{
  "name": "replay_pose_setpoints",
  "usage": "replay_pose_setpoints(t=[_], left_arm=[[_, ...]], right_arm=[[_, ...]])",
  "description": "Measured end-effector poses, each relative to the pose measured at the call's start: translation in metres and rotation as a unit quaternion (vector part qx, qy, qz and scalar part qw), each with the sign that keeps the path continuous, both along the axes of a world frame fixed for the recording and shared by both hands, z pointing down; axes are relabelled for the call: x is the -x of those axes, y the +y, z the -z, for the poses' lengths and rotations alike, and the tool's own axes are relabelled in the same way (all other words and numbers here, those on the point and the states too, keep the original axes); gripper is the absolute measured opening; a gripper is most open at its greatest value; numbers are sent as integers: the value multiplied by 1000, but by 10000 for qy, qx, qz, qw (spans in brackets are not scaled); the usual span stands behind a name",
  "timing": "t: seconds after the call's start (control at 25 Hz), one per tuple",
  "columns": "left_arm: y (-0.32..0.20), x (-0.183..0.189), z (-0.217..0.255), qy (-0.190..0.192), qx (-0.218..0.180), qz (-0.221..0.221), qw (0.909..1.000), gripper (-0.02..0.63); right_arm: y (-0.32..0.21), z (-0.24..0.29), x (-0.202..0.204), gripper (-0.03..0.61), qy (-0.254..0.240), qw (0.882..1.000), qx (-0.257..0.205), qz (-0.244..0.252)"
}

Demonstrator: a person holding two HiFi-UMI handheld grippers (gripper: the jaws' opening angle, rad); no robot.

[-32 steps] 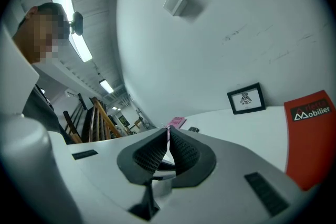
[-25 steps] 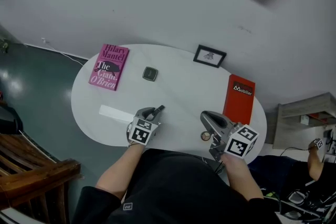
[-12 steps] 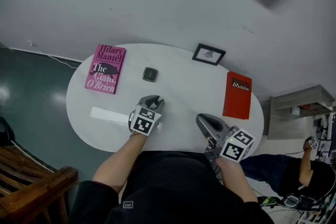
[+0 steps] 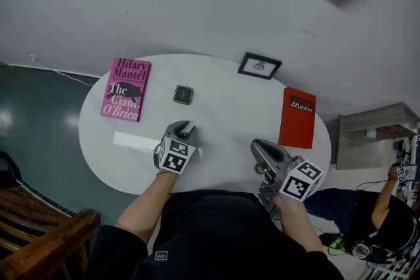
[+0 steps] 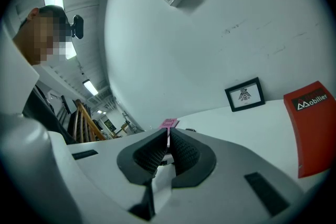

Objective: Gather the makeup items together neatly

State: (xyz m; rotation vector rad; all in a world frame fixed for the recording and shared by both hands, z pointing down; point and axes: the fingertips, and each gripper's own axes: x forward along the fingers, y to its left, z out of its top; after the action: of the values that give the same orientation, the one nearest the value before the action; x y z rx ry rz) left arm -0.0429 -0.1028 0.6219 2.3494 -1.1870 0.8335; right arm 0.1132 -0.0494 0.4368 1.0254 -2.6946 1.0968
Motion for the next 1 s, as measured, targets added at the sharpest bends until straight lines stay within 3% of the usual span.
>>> replay_pose_setpoints(t=[0.04, 0.08, 0.28, 0.48, 0.72, 0.96, 1.0], left_arm=[[1, 3, -3, -103, -11, 7, 9999, 149], [2, 5, -5, -198, -21, -37, 9998, 172], [16, 3, -15, -699, -44, -952, 9930, 204], [24, 6, -20, -636, 217, -1583, 9851, 212], [34, 6, -14, -371, 353, -1898, 9805, 212], [40, 20, -35, -686, 584, -1987, 9759, 219], [41, 21, -39, -764, 611, -2041, 9740, 197]], right_arm=[[-3, 0, -1, 38, -4, 10000, 0, 19], [-5, -1, -2, 37, -3, 10000, 4, 43], [-13, -5, -10, 37, 7, 9999, 42, 99], [-16, -4, -7, 37, -29, 9997, 23, 222], [-15, -5, -6, 37, -60, 9996, 22, 264], [-12, -6, -9, 38, -31, 9996, 33, 270], [-12, -6, -9, 37, -25, 9996, 38, 272]])
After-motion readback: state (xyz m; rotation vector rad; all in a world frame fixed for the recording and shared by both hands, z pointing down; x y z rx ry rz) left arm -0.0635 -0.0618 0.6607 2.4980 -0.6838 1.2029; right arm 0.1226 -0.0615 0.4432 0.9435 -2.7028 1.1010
